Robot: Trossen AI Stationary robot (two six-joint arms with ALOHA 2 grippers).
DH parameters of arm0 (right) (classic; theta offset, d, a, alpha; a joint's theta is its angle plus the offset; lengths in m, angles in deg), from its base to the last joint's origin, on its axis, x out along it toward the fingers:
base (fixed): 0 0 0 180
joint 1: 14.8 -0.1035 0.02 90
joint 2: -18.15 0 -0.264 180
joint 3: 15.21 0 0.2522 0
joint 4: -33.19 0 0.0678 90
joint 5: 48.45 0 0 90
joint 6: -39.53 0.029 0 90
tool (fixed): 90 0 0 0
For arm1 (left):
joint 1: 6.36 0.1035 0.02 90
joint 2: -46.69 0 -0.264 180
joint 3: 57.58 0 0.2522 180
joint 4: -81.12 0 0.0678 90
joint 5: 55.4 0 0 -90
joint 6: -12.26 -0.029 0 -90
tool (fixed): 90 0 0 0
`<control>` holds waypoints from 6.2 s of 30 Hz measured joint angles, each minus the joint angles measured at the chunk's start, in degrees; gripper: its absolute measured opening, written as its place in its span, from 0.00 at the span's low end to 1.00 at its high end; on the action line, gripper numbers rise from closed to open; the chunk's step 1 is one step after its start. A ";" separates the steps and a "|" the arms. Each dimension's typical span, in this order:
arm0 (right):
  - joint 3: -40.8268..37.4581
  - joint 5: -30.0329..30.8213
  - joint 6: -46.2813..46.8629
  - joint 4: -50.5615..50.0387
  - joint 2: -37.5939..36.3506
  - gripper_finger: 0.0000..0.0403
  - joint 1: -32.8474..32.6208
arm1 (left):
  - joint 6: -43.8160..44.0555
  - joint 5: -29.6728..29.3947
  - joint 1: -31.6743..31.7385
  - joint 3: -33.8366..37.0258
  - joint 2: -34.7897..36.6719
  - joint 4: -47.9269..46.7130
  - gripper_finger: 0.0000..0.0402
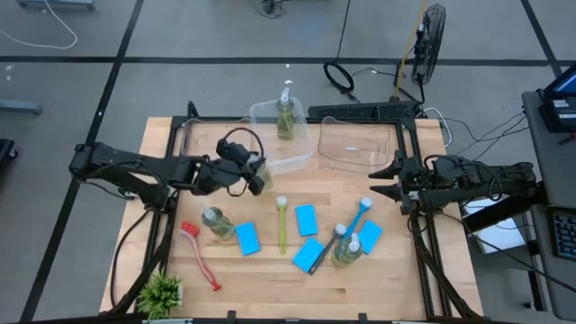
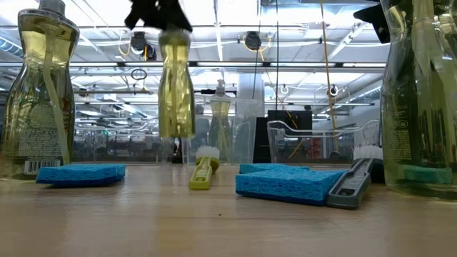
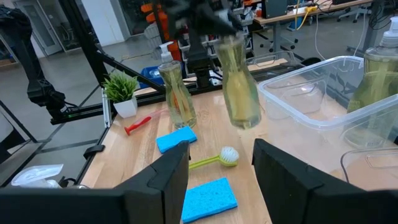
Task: Pick & Place Kitchen Sink Supplies
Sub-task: Put the liquid dishwashing soap into the middle transparent bin
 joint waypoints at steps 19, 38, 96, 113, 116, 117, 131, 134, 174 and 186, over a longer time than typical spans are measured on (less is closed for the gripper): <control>0.00 0.02 0.00 0.00 0.02 0.41 0.00 | -5.94 -0.09 -3.24 -16.61 0.13 0.56 0.27; 0.02 11.74 -2.53 25.46 9.07 0.41 0.03 | -6.16 2.03 -4.02 -17.23 -1.28 14.34 0.27; 37.75 -12.04 -6.80 24.95 57.62 0.89 11.41 | -8.65 7.47 0.02 -17.23 -9.22 24.50 0.27; 38.71 -16.92 -2.88 26.91 61.26 0.75 12.94 | -8.30 9.06 0.04 -17.23 -11.08 23.54 0.27; 38.69 -16.87 -2.93 24.87 60.44 0.70 13.26 | -7.81 8.63 0.11 -17.23 -10.97 22.57 0.27; 38.71 -16.80 -2.93 24.65 60.39 0.69 13.29 | -7.75 8.65 0.12 -17.23 -10.97 22.55 0.27; 38.75 -16.97 -2.78 22.19 59.84 0.50 13.22 | -7.40 9.24 0.04 -17.23 -10.99 22.12 0.27; 38.75 -16.67 -2.28 21.81 59.84 0.50 13.22 | -7.74 8.82 0.04 -17.23 -10.99 22.33 0.34; 38.75 -3.81 -12.35 45.81 66.63 0.49 26.29 | -6.90 -13.23 0.17 -17.25 -0.96 -12.46 0.98; 38.69 -2.16 -16.53 47.57 78.72 0.49 28.06 | -1.33 -8.12 7.25 -17.25 -0.96 -24.53 0.98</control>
